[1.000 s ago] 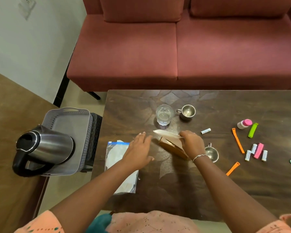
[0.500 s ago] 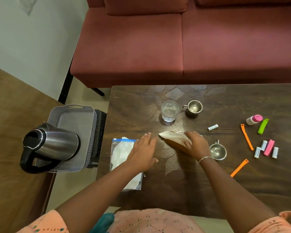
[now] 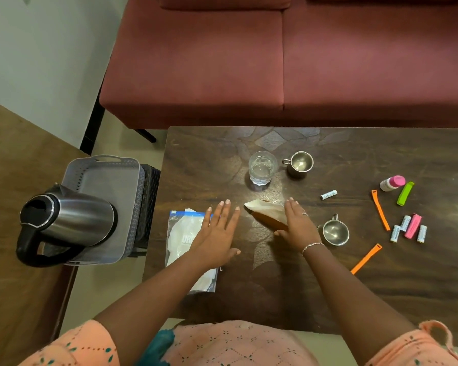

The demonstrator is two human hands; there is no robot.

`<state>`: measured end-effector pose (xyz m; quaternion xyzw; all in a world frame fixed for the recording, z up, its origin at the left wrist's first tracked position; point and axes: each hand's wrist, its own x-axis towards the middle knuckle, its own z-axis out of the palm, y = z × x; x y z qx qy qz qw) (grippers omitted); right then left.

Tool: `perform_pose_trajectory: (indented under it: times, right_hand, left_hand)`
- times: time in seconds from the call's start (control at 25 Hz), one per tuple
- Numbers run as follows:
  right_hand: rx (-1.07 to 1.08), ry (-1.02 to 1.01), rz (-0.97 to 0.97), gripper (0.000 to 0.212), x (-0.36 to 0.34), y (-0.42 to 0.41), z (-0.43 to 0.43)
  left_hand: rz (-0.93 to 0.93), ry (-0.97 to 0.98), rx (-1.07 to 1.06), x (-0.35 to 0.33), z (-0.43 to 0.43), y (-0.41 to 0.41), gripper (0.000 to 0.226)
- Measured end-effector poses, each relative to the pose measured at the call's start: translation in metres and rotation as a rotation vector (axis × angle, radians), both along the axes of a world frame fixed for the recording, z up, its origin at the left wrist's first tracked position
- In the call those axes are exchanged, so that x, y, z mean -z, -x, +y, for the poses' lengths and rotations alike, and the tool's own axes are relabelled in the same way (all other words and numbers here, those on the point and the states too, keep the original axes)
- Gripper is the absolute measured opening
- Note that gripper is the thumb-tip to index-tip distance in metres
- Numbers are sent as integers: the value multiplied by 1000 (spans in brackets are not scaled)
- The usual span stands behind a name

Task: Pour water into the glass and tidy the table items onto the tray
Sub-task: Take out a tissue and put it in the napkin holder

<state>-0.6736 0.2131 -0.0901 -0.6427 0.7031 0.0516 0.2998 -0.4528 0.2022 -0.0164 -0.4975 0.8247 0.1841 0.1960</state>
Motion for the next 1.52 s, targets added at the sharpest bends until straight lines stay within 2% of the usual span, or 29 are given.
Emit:
perform_pose_trajectory:
  times: [0.16,0.48,0.72,1.0,1.28,1.52]
  right_hand:
    - [44,-9,41,80,2,-15,-7]
    - [49,26,145,39,1,-23,-19]
    - [-39,124,62,34,-13,-67,-41]
    - [-220,230,15,31,-23,-142,-127]
    - [-248,245,91,33,-14,-155,-199]
    - [-279,228,99,35,-1,-161,-220]
  left_hand:
    - [1,-22,0,4,1,-7,89]
    - [48,-51,-34,8,-2,-23,86]
    - [52,-48,-58,10,-11,-43,84]
    - [-4,12,-80,19,-32,-78,81]
    - [19,-9,-117,36,-55,-103,81]
    - [17,-45,-122,53,-52,-112,80]
